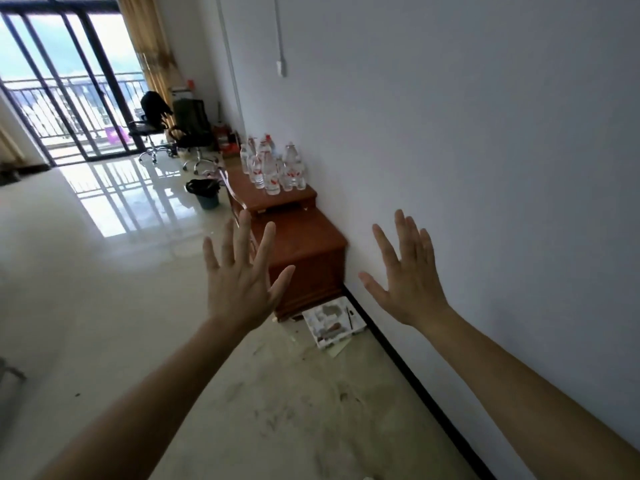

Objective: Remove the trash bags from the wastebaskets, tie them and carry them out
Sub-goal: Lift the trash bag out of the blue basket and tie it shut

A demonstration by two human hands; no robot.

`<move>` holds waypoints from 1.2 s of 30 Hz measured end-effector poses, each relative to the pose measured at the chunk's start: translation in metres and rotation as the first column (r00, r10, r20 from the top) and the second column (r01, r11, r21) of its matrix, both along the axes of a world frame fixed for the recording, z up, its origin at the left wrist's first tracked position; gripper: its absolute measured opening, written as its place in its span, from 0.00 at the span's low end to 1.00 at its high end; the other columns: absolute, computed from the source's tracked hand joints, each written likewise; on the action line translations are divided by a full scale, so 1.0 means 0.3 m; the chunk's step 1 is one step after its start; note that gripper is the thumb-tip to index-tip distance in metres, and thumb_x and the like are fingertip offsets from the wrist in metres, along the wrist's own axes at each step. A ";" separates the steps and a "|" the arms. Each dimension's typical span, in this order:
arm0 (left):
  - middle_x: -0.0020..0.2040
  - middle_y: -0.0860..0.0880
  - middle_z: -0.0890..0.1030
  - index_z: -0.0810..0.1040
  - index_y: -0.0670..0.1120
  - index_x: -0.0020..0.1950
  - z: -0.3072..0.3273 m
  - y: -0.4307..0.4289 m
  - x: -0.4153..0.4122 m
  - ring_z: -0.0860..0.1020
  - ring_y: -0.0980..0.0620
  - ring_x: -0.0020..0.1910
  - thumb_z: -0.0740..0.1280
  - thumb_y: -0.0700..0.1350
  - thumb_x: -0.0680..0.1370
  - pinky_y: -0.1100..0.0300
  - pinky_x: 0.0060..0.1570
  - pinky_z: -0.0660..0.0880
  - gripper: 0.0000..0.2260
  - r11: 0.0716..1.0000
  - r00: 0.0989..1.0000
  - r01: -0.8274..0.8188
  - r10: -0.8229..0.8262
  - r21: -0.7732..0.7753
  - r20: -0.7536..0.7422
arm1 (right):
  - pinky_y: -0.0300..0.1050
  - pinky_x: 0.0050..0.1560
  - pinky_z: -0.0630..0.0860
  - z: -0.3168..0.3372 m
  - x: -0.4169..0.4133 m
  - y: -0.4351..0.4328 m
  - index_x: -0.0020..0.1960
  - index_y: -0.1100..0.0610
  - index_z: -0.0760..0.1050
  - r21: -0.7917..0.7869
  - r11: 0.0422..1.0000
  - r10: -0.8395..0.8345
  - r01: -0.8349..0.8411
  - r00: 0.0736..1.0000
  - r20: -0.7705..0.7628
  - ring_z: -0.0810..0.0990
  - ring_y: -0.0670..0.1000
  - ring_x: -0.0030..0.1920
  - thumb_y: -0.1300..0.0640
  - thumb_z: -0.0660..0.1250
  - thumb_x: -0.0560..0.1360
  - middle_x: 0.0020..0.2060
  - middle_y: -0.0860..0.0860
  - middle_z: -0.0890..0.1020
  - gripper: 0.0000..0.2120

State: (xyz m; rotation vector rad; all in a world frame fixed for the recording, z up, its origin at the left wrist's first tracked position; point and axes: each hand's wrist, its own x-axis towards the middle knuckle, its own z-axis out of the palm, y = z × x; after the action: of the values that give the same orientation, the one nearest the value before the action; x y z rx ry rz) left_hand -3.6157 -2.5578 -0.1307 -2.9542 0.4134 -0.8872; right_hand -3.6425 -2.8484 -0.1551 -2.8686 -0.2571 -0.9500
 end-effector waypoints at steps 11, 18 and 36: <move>0.82 0.41 0.43 0.49 0.51 0.82 0.077 0.354 0.730 0.43 0.39 0.80 0.43 0.69 0.79 0.30 0.73 0.51 0.36 0.939 0.940 -0.341 0.341 0.046 0.019 | 0.62 0.79 0.44 0.025 1.070 0.436 0.82 0.51 0.44 0.051 0.969 0.246 -0.243 0.967 -0.070 0.41 0.60 0.81 0.35 0.58 0.79 0.81 0.60 0.42 0.40; 0.82 0.40 0.46 0.51 0.49 0.82 -0.033 0.721 1.080 0.45 0.37 0.80 0.46 0.69 0.79 0.29 0.72 0.52 0.36 0.888 0.888 -0.460 0.460 0.001 -0.006 | 0.58 0.79 0.38 -0.031 1.561 0.882 0.82 0.52 0.47 -0.030 0.901 0.426 -0.432 0.898 -0.111 0.41 0.60 0.81 0.36 0.56 0.79 0.81 0.60 0.43 0.39; 0.81 0.40 0.53 0.55 0.49 0.81 -0.083 1.753 2.395 0.54 0.37 0.79 0.46 0.65 0.81 0.33 0.72 0.59 0.32 0.885 0.894 -0.444 0.425 -0.139 -0.145 | 0.60 0.79 0.40 -0.088 2.825 1.835 0.82 0.50 0.48 -0.080 0.931 0.344 -0.355 0.931 -0.123 0.41 0.60 0.81 0.33 0.50 0.81 0.81 0.57 0.41 0.36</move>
State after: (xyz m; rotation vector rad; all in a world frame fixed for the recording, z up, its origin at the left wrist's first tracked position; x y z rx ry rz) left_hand -2.8972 -2.0317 -0.1557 -3.0558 -0.3386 -0.7323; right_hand -2.7951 -2.2978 -0.1815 -2.8087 -0.7972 -0.7316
